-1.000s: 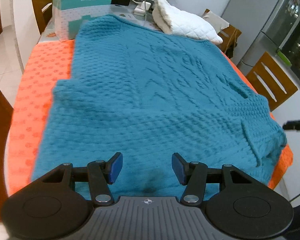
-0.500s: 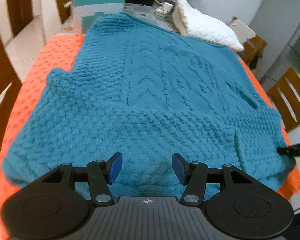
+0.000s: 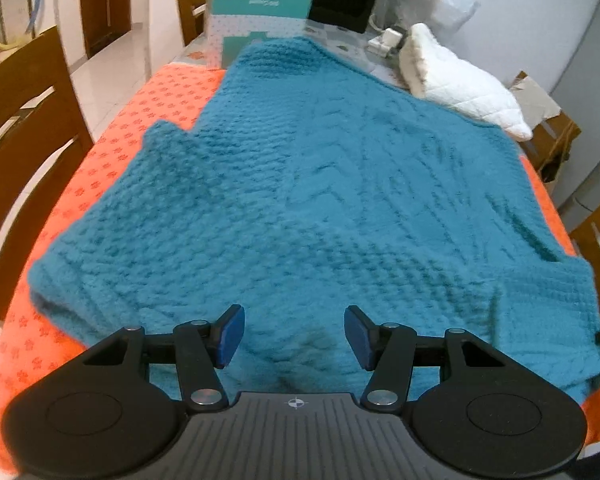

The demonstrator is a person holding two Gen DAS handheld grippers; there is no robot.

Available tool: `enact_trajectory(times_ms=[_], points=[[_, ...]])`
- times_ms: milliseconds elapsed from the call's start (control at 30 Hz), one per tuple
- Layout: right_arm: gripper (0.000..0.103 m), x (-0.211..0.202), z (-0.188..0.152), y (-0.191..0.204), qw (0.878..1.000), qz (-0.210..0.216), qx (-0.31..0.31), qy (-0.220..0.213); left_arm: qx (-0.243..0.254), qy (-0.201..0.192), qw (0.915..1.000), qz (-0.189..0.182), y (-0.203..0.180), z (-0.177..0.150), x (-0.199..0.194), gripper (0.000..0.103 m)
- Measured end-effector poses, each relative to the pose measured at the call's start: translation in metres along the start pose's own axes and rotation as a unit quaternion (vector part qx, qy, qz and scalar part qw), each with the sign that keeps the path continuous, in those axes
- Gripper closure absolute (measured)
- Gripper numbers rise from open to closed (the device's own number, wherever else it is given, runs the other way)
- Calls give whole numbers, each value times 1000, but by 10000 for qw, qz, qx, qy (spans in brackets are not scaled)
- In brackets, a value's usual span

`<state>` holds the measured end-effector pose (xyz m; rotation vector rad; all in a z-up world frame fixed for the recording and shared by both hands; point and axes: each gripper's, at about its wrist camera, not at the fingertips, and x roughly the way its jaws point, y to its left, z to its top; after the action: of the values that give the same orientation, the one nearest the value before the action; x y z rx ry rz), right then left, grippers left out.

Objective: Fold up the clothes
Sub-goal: 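Release the sweater and smooth the folded side with the right tool, then grasp the sweater edge with the right tool while the left tool grasps beside it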

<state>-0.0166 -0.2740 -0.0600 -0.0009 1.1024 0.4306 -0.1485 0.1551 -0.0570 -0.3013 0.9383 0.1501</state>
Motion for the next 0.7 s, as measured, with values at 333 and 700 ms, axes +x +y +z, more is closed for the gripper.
enact_trajectory(times_ms=[333,700], points=[[79,48,57,34,9985,268,-479,20,247,-2,9995,-207,-36,-2,9,41],[70,43,56,-15,9979,-448,-457,76,101,-27,9999,39,-19,-8,-1,41]])
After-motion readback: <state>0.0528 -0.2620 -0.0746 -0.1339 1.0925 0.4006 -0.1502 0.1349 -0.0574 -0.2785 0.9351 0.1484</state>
